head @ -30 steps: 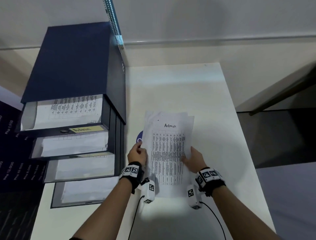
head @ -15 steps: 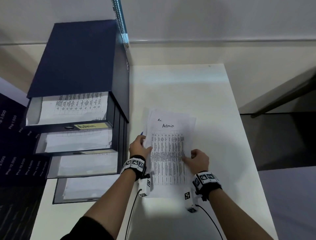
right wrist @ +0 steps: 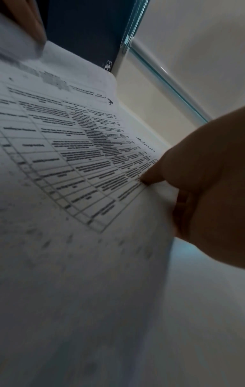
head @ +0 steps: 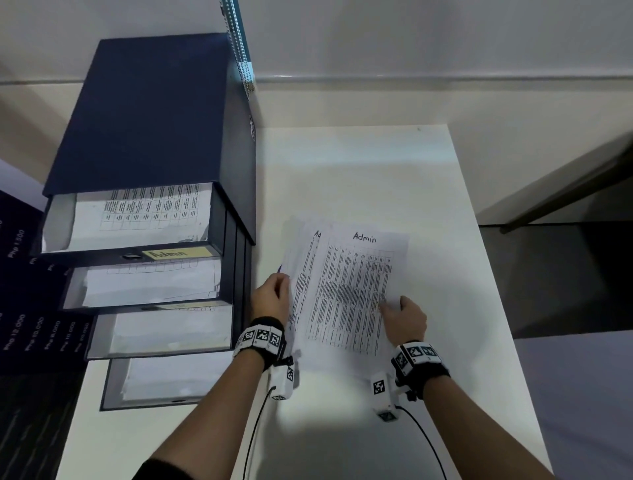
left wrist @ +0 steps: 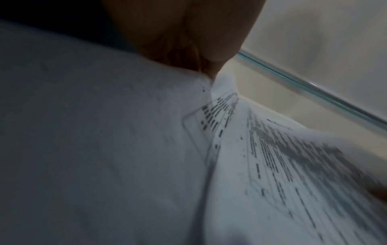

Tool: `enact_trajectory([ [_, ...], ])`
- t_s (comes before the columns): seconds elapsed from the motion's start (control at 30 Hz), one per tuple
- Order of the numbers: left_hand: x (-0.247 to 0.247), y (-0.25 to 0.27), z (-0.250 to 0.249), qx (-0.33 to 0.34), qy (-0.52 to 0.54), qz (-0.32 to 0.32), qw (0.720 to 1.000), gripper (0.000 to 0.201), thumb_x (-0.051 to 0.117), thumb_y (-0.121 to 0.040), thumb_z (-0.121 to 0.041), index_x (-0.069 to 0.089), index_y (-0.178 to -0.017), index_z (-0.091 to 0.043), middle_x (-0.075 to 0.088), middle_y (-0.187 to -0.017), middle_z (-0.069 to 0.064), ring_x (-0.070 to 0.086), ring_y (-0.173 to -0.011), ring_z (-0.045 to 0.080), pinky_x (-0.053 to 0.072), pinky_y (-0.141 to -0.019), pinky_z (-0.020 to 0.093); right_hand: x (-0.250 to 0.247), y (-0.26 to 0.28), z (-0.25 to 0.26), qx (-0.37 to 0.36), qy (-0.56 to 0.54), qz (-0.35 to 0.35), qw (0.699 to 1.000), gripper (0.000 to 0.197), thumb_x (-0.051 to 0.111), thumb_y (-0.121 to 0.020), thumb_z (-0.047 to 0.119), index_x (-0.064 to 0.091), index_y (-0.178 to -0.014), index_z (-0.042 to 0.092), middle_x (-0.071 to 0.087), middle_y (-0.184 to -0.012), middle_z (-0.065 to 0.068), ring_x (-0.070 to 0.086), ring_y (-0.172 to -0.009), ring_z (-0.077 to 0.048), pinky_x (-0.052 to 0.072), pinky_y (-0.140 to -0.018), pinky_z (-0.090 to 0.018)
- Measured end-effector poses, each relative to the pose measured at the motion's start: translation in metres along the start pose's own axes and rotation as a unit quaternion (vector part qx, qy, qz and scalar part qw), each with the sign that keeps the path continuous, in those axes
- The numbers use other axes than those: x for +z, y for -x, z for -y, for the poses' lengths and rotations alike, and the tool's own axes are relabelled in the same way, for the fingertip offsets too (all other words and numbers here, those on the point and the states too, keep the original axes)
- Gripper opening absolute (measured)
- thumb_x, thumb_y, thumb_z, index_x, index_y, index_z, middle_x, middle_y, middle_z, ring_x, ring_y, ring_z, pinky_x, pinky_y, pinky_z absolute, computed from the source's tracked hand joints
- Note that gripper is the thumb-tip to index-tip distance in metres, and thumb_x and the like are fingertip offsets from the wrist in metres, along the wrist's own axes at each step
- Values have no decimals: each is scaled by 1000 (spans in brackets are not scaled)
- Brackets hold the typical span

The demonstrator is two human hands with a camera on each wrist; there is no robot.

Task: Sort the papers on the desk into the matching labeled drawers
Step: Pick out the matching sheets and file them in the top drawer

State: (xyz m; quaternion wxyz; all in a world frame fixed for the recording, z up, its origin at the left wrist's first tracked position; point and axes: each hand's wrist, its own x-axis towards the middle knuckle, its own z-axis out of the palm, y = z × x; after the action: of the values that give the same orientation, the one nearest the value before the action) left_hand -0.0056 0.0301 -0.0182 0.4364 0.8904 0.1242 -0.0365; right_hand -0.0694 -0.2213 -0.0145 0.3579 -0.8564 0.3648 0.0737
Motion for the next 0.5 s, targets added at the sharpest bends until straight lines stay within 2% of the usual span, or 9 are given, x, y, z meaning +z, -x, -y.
enact_trajectory([
  [0.07,4,0,-3,32,-77,16,996,27,58,-96,-34,70,-95,-9,57,-102,5,56,-95,22,52,-84,36,2,0,1,-8,8,23,1000,30,66,-87,35,52,-74,11,59,-72,-5,58,-71,-27,49,-64,-33],
  [0.1,5,2,-6,23,-102,28,994,36,57,-94,-45,69,-95,-11,52,-105,2,52,-98,19,51,-87,36,3,1,3,-13,24,38,999,31,67,-86,38,58,-89,9,64,-87,-8,62,-82,-30,53,-74,-38],
  [0.13,5,3,-9,5,-119,51,992,43,58,-90,-56,67,-97,-15,49,-105,0,50,-100,17,50,-88,34,5,1,4,-18,44,55,997,41,67,-86,41,57,-108,8,64,-106,-12,62,-96,-33,53,-84,-42],
  [0.2,5,2,-11,-41,-128,110,985,52,68,-77,-67,60,-103,-23,53,-102,-2,52,-96,15,51,-86,32,9,4,10,-14,79,104,991,77,67,-88,44,31,-144,6,44,-140,-19,54,-121,-38,47,-98,-45],
  [0.23,5,0,-11,-57,-120,128,983,51,75,-71,-64,56,-97,-24,55,-94,-2,54,-88,15,51,-80,30,11,6,14,-14,98,123,987,91,67,-87,46,15,-152,9,33,-148,-19,50,-126,-39,45,-101,-45],
  [0.3,5,-2,-11,-54,-117,147,981,45,83,-69,-50,48,-73,-21,49,-70,0,45,-65,15,43,-61,26,16,9,16,-22,132,152,979,108,69,-83,53,-1,-155,17,25,-152,-18,50,-127,-39,46,-101,-46],
  [0.37,4,-3,-13,-35,-110,162,980,50,82,-75,-37,38,-59,-21,40,-60,1,35,-57,16,33,-56,25,18,6,15,-22,148,166,975,114,71,-78,59,-3,-155,21,24,-151,-18,48,-127,-40,46,-101,-47],
  [0.43,-1,-2,-16,-33,-69,174,982,44,75,-84,-30,42,-58,-16,40,-55,4,33,-54,17,31,-53,25,14,3,18,-17,155,162,975,114,69,-76,64,-1,-155,20,24,-149,-19,45,-129,-42,44,-103,-49],
  [0.5,-11,4,-23,-10,-29,183,983,28,69,-89,-28,60,-69,-10,57,-61,14,43,-55,21,42,-54,30,6,0,23,-28,136,138,981,115,69,-75,66,3,-155,17,24,-149,-22,38,-133,-44,40,-107,-52],
])
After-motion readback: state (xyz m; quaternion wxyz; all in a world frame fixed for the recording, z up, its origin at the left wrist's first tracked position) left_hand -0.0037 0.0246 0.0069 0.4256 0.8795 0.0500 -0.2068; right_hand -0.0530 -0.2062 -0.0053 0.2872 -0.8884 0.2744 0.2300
